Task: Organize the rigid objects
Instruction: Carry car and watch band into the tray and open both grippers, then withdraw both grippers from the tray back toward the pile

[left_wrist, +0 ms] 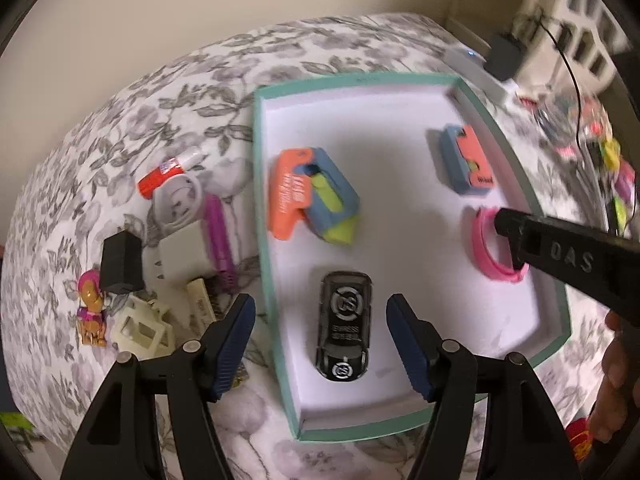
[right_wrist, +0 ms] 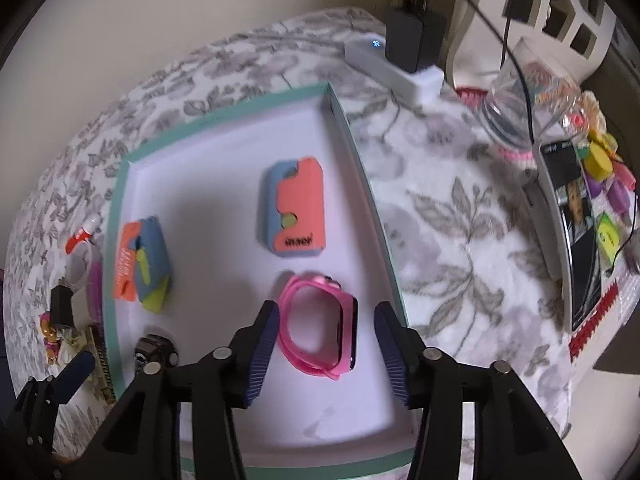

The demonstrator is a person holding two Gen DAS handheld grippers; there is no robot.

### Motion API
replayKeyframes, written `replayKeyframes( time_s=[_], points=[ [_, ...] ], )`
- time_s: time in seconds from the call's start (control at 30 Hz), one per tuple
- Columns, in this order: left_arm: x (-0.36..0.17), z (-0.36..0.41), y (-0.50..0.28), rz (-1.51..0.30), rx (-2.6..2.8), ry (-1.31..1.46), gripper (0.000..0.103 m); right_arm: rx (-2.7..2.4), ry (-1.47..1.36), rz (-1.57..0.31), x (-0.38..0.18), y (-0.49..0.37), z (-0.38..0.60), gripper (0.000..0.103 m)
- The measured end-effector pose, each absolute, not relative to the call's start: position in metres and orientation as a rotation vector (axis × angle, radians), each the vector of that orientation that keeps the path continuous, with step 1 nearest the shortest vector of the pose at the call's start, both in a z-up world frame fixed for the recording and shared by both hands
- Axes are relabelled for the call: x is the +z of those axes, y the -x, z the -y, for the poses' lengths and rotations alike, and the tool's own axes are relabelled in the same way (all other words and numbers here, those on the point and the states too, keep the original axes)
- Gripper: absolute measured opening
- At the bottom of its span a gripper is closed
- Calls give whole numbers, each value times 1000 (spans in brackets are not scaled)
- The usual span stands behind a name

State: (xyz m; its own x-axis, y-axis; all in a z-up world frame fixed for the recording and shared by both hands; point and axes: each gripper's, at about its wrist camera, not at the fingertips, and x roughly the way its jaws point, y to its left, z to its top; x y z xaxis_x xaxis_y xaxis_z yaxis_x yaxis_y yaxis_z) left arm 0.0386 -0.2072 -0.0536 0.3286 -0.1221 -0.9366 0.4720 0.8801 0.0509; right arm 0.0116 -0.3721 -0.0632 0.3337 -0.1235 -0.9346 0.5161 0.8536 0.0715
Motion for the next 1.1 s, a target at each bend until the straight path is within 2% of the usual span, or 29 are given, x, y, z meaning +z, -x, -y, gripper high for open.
replayKeyframes(
  time_s=[0.07,0.1,0.37,0.4,0.43,0.47,0.73,0.83,1.1],
  points=[
    [-50,198,-46,-1183,-374,-298,79,-427,-380,-1148,-59,-13,370,62],
    [-49,194,-49,-1182,-357,-280,80,-424,-376,-1143,-58,-13,369,65],
    [-43,159,-72,-1167,-238,-177,82,-410,-363,-1128,-57,-12,366,78],
    [-42,157,-73,-1165,-229,-173,84,-412,-358,-1125,-57,-13,365,80],
    [-42,155,-75,-1162,-218,-170,94,-414,-351,-1122,-57,-13,365,81],
    [-42,154,-75,-1156,-212,-170,97,-417,-344,-1119,-57,-13,364,84],
    [-38,153,-74,-1127,-186,-182,98,-388,-354,-1105,-58,-13,364,93],
    [-37,151,-75,-1129,-181,-168,98,-375,-360,-1086,-57,-13,363,103],
    [-34,142,-80,-1131,-169,-119,99,-369,-363,-1057,-54,-14,362,103]
  ],
)
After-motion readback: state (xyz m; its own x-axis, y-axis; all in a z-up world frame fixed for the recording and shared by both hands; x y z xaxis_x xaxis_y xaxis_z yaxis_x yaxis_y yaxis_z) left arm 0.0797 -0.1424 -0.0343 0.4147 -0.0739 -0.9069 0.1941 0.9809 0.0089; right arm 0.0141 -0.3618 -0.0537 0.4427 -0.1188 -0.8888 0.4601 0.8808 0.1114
